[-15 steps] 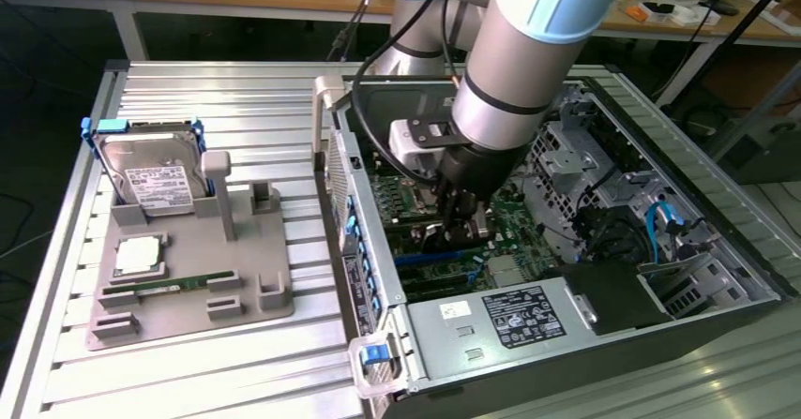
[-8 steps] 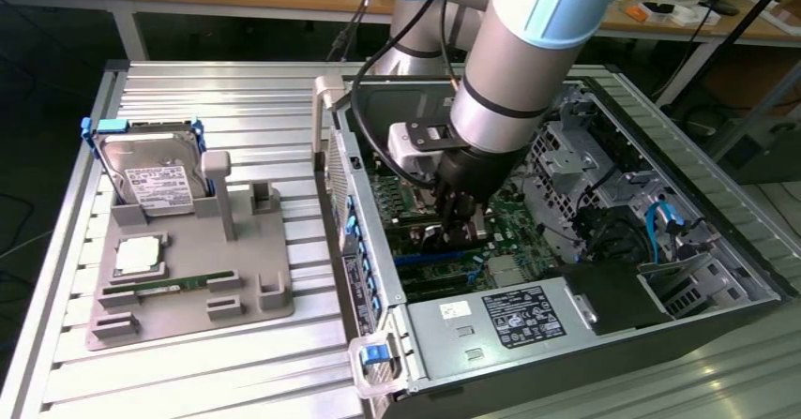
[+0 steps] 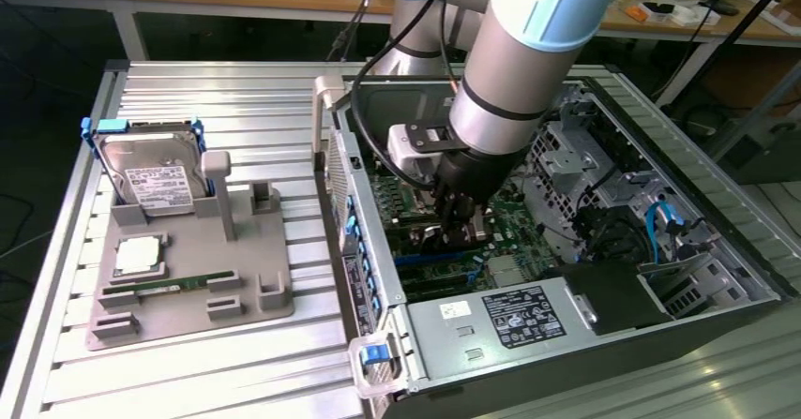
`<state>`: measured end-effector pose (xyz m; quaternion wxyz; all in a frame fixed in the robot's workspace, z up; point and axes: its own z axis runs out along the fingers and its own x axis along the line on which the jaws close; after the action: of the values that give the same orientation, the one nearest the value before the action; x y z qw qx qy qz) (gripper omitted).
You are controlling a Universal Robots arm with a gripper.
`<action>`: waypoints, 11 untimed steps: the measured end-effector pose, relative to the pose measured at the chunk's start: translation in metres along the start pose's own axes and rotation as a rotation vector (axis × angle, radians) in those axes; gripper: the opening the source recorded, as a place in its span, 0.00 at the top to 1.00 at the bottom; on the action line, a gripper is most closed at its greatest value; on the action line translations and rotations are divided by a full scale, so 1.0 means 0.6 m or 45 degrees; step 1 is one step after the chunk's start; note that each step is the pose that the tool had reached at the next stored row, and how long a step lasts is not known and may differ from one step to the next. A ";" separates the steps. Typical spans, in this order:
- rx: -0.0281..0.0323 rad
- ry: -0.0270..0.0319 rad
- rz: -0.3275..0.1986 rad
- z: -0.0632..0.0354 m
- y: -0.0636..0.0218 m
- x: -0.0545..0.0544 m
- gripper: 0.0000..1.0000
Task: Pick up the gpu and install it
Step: 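Insert the gpu into the slot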
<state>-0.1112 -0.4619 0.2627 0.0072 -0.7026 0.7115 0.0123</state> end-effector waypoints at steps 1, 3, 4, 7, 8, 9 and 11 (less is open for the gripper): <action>0.0000 0.0000 0.000 0.000 0.000 0.000 0.73; 0.0000 0.0000 0.000 0.000 0.000 0.000 0.73; 0.0001 -0.0002 0.000 0.001 0.000 0.000 0.73; 0.0001 0.0000 0.000 0.004 0.000 0.000 0.73; 0.0000 0.0000 0.000 0.005 0.000 0.000 0.73; 0.0000 0.0001 0.000 0.005 0.000 0.000 0.73; -0.0001 0.0002 0.000 0.006 0.001 0.000 0.73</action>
<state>-0.1115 -0.4619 0.2591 0.0072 -0.7026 0.7115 0.0123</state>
